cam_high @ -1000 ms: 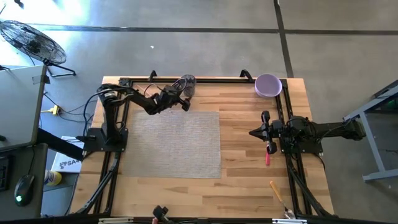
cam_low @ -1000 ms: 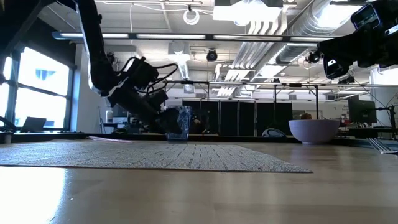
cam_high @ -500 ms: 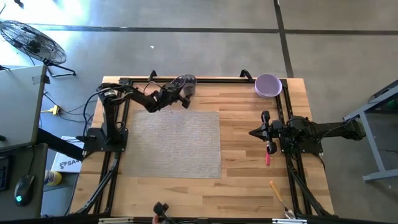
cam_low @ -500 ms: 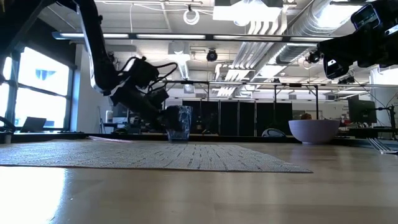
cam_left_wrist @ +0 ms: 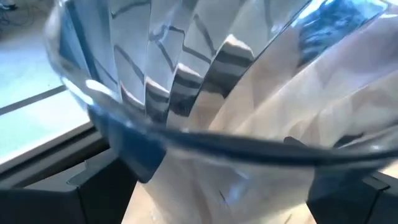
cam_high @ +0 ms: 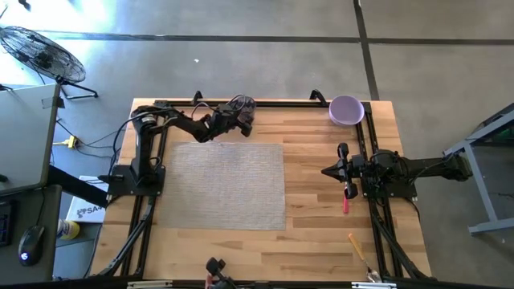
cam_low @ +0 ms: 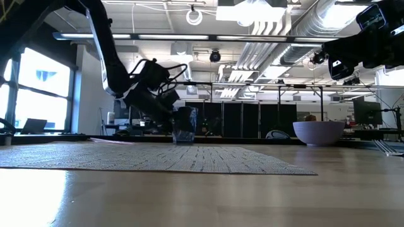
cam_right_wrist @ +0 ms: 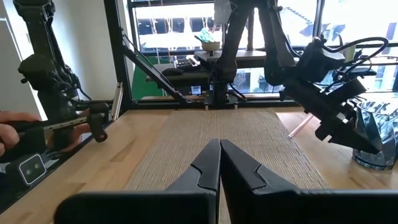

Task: Pick & Place Utensil
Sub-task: Put the blue cup on the top right of the gray mat

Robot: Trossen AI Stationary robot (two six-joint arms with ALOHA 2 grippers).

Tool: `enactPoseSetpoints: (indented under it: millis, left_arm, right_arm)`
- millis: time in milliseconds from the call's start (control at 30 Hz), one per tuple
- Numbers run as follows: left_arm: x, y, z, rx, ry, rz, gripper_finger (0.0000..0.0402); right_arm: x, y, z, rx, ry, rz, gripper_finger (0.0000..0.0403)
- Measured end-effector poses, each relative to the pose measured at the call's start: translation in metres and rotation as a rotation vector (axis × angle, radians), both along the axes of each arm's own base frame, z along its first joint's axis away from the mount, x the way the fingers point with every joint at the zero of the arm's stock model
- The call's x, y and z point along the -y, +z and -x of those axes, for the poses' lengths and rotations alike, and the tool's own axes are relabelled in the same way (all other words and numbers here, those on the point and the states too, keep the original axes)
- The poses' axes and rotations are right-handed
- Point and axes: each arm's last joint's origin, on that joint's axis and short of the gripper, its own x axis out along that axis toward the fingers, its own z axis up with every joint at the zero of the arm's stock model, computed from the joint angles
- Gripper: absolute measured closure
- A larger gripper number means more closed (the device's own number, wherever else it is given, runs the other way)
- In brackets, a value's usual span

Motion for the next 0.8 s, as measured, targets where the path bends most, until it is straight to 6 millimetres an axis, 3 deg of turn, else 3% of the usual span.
enactPoseSetpoints:
  millis: [267, 633, 800]
  left_arm:
    - [-0.003, 0.005, -0.004, 0.039, 0.04, 0.011, 0.0016]
    - [0.002, -0.004, -0.013, -0.007, 0.111, -0.035, 0.0017]
    - [0.002, -0.003, -0.014, 0.005, 0.104, -0.038, 0.0048]
  right_arm:
    - [0.0, 0.0, 0.0, 0.0, 0.0, 0.0, 0.0398]
    - [0.0, 0.0, 0.0, 0.0, 0.0, 0.0, 0.04]
    - [0.0, 0.0, 0.0, 0.0, 0.0, 0.0, 0.0399]
